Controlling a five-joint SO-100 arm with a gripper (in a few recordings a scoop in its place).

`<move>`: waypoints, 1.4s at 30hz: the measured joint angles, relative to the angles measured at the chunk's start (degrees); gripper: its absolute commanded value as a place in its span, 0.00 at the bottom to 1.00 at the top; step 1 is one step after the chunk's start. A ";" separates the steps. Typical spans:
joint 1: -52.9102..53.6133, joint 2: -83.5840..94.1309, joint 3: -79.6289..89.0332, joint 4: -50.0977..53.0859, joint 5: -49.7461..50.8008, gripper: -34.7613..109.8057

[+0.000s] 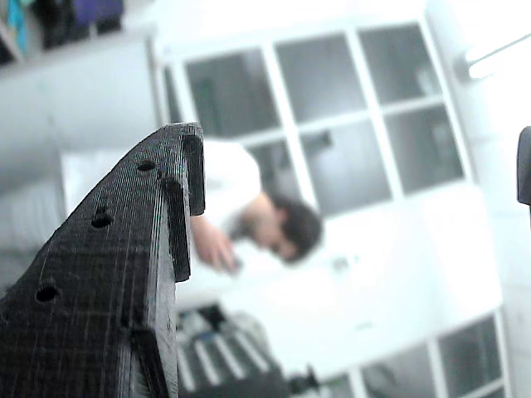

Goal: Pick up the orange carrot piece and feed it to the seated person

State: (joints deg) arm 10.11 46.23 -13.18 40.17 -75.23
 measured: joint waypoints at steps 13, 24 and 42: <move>6.86 0.00 15.21 0.00 0.00 0.21; 6.42 15.47 42.63 0.00 0.00 0.22; -0.79 52.65 96.33 0.00 36.04 0.22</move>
State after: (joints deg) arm 9.32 98.88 83.14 40.17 -39.20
